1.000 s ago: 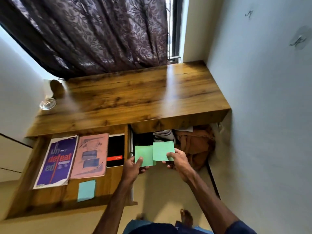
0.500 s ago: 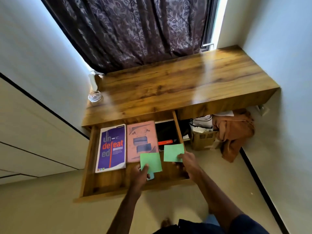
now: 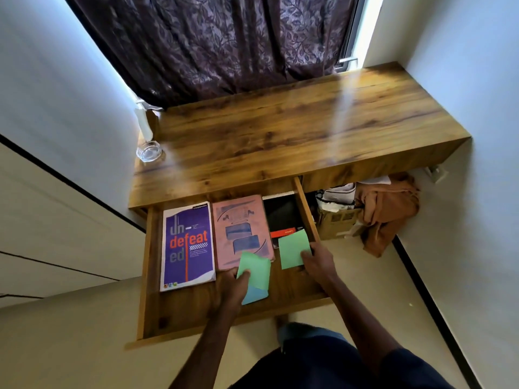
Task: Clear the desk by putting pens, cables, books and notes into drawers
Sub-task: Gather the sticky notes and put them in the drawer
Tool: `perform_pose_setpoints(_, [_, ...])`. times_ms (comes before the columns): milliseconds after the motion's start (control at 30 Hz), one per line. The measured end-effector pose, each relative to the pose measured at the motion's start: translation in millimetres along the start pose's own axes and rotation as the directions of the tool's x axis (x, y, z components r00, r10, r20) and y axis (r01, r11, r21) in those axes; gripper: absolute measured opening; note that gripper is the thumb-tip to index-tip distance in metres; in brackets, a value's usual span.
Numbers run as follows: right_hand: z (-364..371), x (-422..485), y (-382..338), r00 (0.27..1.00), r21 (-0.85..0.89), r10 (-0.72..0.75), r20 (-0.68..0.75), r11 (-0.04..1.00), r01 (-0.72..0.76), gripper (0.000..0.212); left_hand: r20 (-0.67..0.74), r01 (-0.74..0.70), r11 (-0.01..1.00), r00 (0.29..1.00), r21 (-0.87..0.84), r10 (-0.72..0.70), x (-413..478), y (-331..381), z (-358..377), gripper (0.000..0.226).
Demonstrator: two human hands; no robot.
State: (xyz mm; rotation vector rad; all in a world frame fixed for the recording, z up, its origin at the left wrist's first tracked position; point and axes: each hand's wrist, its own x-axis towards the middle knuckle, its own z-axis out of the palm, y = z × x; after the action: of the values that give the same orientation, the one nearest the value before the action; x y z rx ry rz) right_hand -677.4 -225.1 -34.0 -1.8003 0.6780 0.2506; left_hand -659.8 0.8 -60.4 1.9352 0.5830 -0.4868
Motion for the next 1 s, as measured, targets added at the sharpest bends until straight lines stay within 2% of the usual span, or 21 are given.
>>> perform_pose_setpoints(100, [4, 19, -6, 1.000, -0.058, -0.006, -0.020, 0.998, 0.005, 0.006, 0.060, 0.053, 0.995, 0.997, 0.081, -0.058, 9, 6, 9, 0.032])
perform_pose_setpoints(300, [4, 32, -2, 0.996, -0.165, 0.030, -0.080, 0.985, -0.043, 0.021, 0.133, 0.153, 0.969, 0.975, 0.195, -0.180, 23, 11, 45, 0.039])
perform_pose_setpoints(400, [1, 22, 8, 0.989, -0.155, 0.067, -0.132, 0.984, -0.087, 0.021, 0.182, 0.186, 0.947, 0.954, 0.261, -0.237, 27, 15, 66, 0.041])
perform_pose_setpoints(533, [-5, 11, 19, 0.973, -0.152, 0.116, -0.202, 0.977, -0.148, 0.008, 0.259, 0.121, 0.923, 0.939, 0.366, -0.226, 34, 16, 85, 0.039])
perform_pose_setpoints(667, [0, 1, 29, 0.954, -0.134, 0.149, -0.261, 0.973, -0.189, 0.008, 0.299, 0.064, 0.896, 0.930, 0.440, -0.214, 40, 15, 88, 0.042])
perform_pose_setpoints(833, [24, -9, 30, 0.946, -0.132, 0.202, -0.253, 0.962, -0.240, 0.010, 0.355, -0.030, 0.857, 0.917, 0.514, -0.181, 43, 15, 75, 0.052])
perform_pose_setpoints(1000, [53, -11, 15, 0.956, -0.091, 0.208, -0.206, 0.969, -0.231, 0.007, 0.393, -0.010, 0.904, 0.903, 0.428, -0.176, 47, 20, 39, 0.037])
